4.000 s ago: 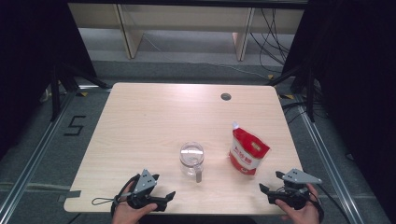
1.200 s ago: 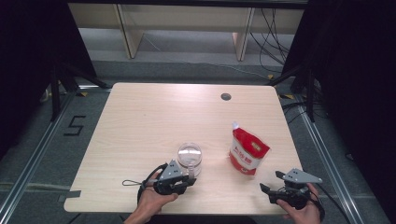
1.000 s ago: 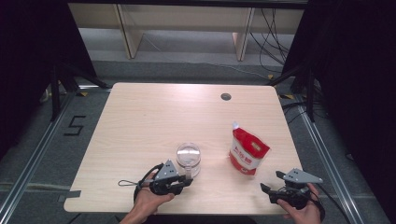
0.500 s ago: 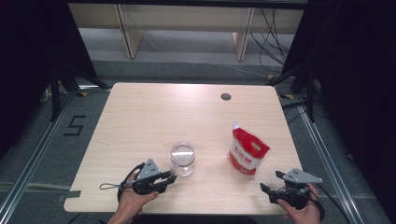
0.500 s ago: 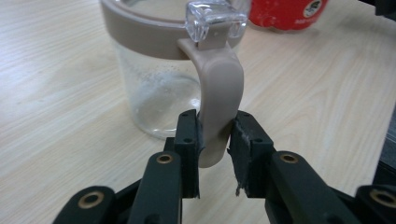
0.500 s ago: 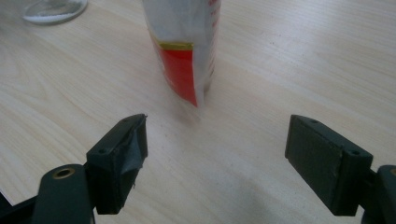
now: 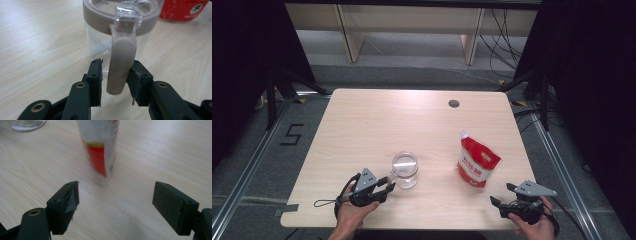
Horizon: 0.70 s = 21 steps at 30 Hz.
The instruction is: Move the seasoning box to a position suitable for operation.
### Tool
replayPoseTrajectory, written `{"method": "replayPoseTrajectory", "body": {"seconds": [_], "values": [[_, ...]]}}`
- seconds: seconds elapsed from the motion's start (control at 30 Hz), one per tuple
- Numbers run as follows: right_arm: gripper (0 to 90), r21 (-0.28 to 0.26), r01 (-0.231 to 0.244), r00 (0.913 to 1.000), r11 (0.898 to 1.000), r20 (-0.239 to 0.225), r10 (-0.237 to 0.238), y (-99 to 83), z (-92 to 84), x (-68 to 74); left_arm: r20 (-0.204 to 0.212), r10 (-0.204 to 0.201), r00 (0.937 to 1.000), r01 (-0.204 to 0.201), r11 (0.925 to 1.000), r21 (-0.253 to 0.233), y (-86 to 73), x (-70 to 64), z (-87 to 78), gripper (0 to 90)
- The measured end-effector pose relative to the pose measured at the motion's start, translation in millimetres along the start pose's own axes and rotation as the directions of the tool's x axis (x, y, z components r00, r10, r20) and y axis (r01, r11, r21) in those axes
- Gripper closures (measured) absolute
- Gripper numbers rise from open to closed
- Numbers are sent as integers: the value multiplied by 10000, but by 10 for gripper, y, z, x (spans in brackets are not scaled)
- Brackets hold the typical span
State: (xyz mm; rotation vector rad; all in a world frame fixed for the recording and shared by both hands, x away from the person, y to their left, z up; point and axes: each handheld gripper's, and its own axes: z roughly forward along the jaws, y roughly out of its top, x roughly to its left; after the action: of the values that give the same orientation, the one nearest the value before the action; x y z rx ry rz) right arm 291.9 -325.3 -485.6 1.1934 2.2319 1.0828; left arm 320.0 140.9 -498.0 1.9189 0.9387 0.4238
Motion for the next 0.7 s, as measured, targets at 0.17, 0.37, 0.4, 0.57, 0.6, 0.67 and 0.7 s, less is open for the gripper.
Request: {"method": "replayPoseTrajectory", "body": {"seconds": [0.17,0.37,0.4,0.57,0.6,0.67,0.7], "values": [[222,28,-55,9998,10000,-199,55,1,9,18,-199,370,9991,-370,9993,5,24,-19,47,696],[224,130,-257,9996,9996,-99,258,-2,1,43,-586,179,9981,-178,9998,17,23,76,75,718],[225,118,-239,9996,9996,-154,241,-1,5,42,-593,220,9980,-219,9998,32,24,76,75,721],[225,135,-223,9996,9997,-179,226,1,8,47,-478,637,9968,-636,9980,48,23,84,73,728],[225,210,-224,9996,9995,-190,228,5,5,47,-387,779,9962,-775,9969,106,18,105,67,729],[226,210,-220,9995,9995,-213,224,3,5,47,-231,630,9977,-631,9980,-26,13,104,75,729],[226,201,-231,9995,9995,-210,235,4,4,48,-192,705,9973,-705,9975,-39,12,117,73,729]]}}
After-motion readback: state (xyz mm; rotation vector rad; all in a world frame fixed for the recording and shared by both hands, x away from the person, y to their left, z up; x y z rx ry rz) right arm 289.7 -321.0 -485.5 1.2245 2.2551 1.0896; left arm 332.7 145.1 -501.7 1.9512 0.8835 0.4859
